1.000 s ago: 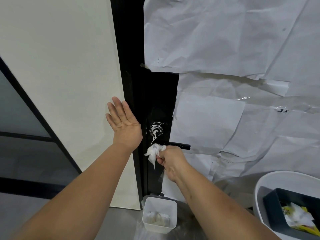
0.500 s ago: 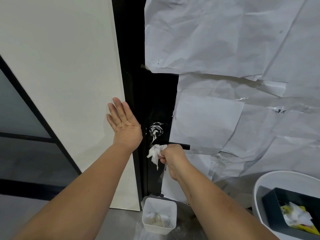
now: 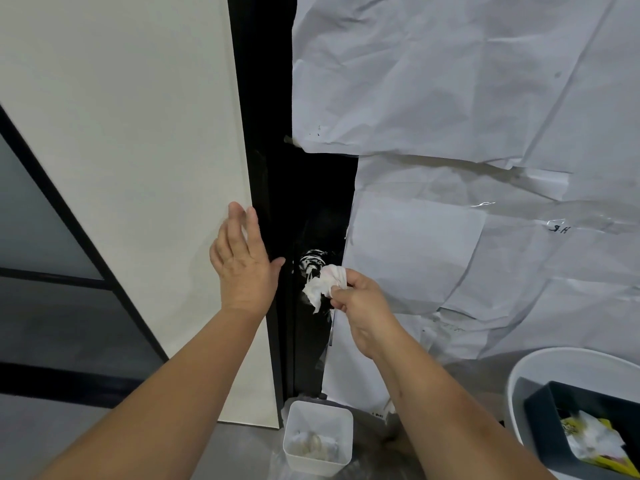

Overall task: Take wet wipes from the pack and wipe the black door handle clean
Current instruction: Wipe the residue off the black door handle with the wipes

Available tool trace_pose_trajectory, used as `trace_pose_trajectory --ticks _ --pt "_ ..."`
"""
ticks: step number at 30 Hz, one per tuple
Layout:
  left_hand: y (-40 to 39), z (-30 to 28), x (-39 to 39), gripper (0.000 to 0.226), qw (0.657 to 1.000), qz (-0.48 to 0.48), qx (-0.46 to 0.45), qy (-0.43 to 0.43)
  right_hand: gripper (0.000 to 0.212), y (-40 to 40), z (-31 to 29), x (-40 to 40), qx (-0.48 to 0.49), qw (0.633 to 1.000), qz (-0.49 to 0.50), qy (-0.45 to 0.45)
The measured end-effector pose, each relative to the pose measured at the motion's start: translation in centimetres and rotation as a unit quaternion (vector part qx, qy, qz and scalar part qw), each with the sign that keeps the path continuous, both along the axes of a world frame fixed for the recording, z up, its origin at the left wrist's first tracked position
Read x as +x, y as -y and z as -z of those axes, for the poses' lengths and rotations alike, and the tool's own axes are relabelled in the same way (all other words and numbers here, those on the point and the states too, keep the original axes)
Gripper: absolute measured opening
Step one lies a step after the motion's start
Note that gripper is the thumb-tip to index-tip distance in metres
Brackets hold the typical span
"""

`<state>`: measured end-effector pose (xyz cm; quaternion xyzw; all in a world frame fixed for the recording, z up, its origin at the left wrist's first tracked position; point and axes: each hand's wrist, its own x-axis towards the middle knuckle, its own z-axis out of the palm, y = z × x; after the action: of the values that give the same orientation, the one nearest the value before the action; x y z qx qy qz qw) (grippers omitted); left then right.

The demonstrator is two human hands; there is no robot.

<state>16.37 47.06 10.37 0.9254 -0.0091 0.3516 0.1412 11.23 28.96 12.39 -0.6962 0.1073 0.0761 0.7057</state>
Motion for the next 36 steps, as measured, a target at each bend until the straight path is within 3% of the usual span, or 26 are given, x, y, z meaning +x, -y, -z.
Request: trace_pose_trajectory --ticks 4,7,9,12,14,16,18,20,25,29,31,34,36 --pt "-0.2 0.7 -0.8 0.084 0.998 -0.001 -0.011 0.064 0.031 0.5 -0.1 -0.3 0.014 1.000 0.008 0.011" --pt "0.0 0.6 -0.6 0.054 0.998 0.031 -0.012 0.058 0.032 0.9 -0.3 -0.4 0.036 0.999 -0.001 0.029" --pt "0.1 0.4 -0.4 0.036 0.997 0.075 -0.009 0.016 0.034 1.3 -0.4 -0.4 0.037 0.999 -0.017 0.037" --pt "0.5 -0.6 -0.9 0.029 0.980 0.103 -0.137 -0.104 0.037 1.6 -0.4 -0.5 0.027 0.998 -0.043 0.043" --pt "0.4 -1.7 -1.3 0.023 0.932 0.149 -0.268 -0.191 0.037 1.6 -0.4 -0.5 0.028 0.997 -0.055 0.043" --pt "0.1 -2.7 -1.4 0.017 0.837 0.215 -0.387 -0.321 0.036 1.2 -0.6 -0.5 0.037 0.996 -0.063 0.041" --pt "-0.3 -3.2 -1.4 0.025 0.771 0.264 -0.399 -0.421 0.032 0.9 -0.8 -0.5 0.040 0.996 -0.071 0.037" --pt "-0.6 -3.1 -1.4 0.034 0.735 0.295 -0.385 -0.474 0.029 0.6 -1.0 -0.4 0.034 0.996 -0.069 0.040" --pt "-1.1 -2.3 -1.8 0.021 0.699 0.339 -0.417 -0.472 0.026 0.4 -1.2 0.1 0.047 0.998 -0.030 0.042" --pt "-1.2 -2.4 -2.2 0.004 0.723 0.332 -0.433 -0.424 0.019 0.6 -1.1 0.3 0.021 0.999 -0.018 0.042" --pt "-1.6 -2.6 -2.2 0.008 0.722 0.314 -0.467 -0.402 0.020 1.0 -1.2 0.4 0.002 0.999 -0.015 0.041" --pt "-2.5 -2.7 -2.1 0.006 0.709 0.301 -0.492 -0.406 0.023 1.6 -1.5 0.6 0.065 0.998 -0.004 0.023" --pt "-3.0 -2.4 -2.0 0.007 0.718 0.294 -0.466 -0.425 0.026 1.8 -1.7 0.8 0.130 0.991 0.007 0.008"
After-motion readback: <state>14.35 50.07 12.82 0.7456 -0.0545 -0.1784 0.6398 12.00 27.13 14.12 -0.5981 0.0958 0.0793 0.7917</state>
